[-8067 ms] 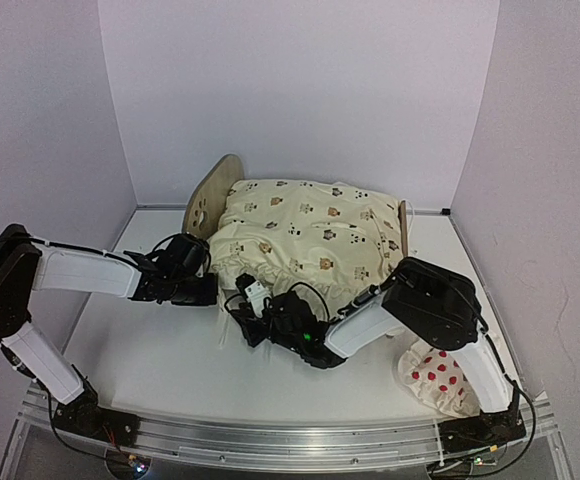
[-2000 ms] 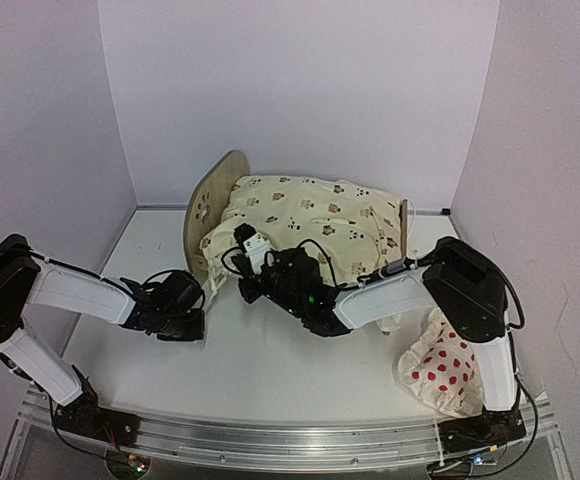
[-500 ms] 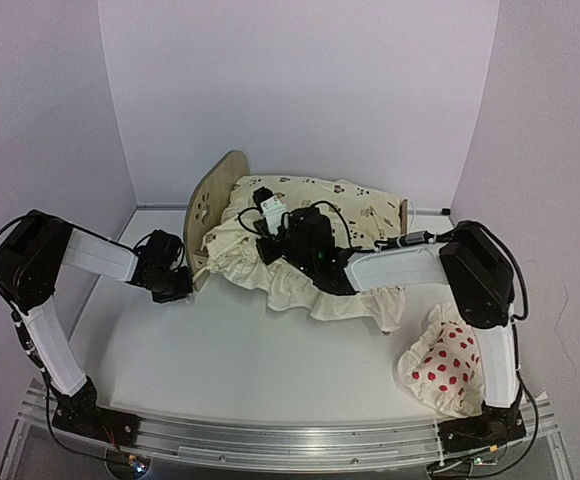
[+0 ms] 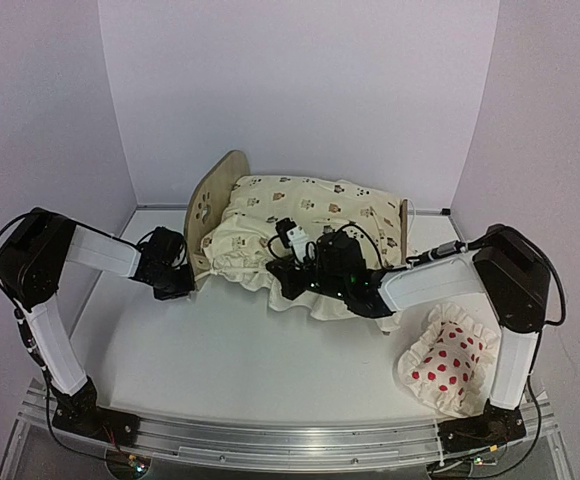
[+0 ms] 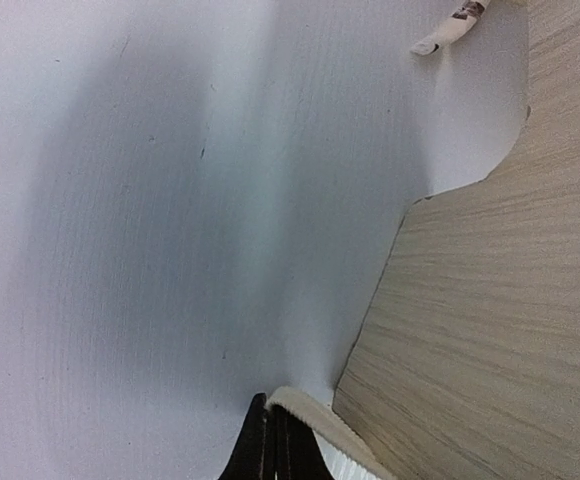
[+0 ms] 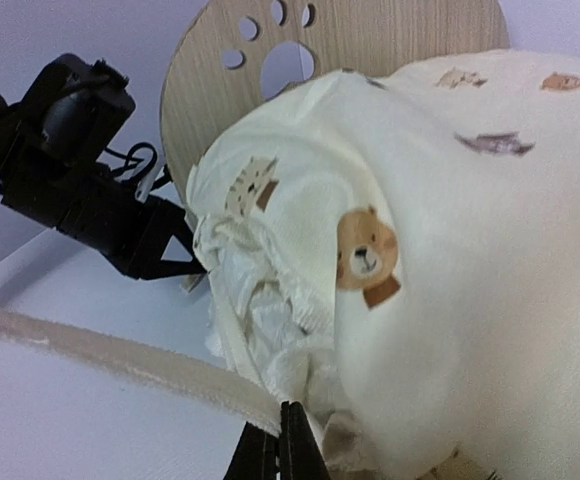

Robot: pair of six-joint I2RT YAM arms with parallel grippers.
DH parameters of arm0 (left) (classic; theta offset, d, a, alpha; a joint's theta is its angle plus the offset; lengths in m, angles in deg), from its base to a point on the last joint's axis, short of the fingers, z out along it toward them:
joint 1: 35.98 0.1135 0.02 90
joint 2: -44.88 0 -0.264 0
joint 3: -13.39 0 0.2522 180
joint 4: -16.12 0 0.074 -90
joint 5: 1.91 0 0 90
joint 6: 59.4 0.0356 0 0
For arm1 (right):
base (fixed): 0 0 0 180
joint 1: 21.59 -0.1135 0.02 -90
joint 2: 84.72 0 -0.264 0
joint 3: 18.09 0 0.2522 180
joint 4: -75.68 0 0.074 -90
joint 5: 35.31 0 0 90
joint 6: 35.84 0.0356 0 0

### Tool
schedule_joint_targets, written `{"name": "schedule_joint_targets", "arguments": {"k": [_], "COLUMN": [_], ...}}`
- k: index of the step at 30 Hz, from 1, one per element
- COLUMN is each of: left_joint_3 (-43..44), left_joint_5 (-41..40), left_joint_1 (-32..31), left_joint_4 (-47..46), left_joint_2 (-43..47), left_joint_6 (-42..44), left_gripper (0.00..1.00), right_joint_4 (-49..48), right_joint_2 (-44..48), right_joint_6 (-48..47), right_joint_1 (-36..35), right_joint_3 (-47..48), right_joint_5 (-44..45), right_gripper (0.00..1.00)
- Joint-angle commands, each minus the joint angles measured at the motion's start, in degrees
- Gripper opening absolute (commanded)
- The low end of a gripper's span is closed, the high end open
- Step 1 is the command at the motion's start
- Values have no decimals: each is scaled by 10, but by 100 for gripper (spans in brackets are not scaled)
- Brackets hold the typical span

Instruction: Set up the pet bed

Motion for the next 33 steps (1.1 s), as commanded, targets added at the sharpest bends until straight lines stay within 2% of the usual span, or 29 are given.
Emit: {"name": "schedule_joint_targets", "arguments": {"k": [1, 15, 33], "left_joint_3": [12, 49, 37], "left_joint_5": [-13, -21, -33], "left_joint_1": [13, 29, 30], "left_joint_4": [55, 72, 50], "left_joint_2": [-27, -48, -37], "left_joint_6": [9, 22, 21], "left_gripper": [0, 0, 0], "right_joint_4": [-18, -71, -93], "right_joint_2": [38, 20, -27], "right_joint_6": [37, 72, 86], "right_joint_1": [6, 6, 6], "right_joint_3": [-33, -118, -136], "right_joint_5": [-43, -61, -90], "right_gripper": [0, 0, 0]}}
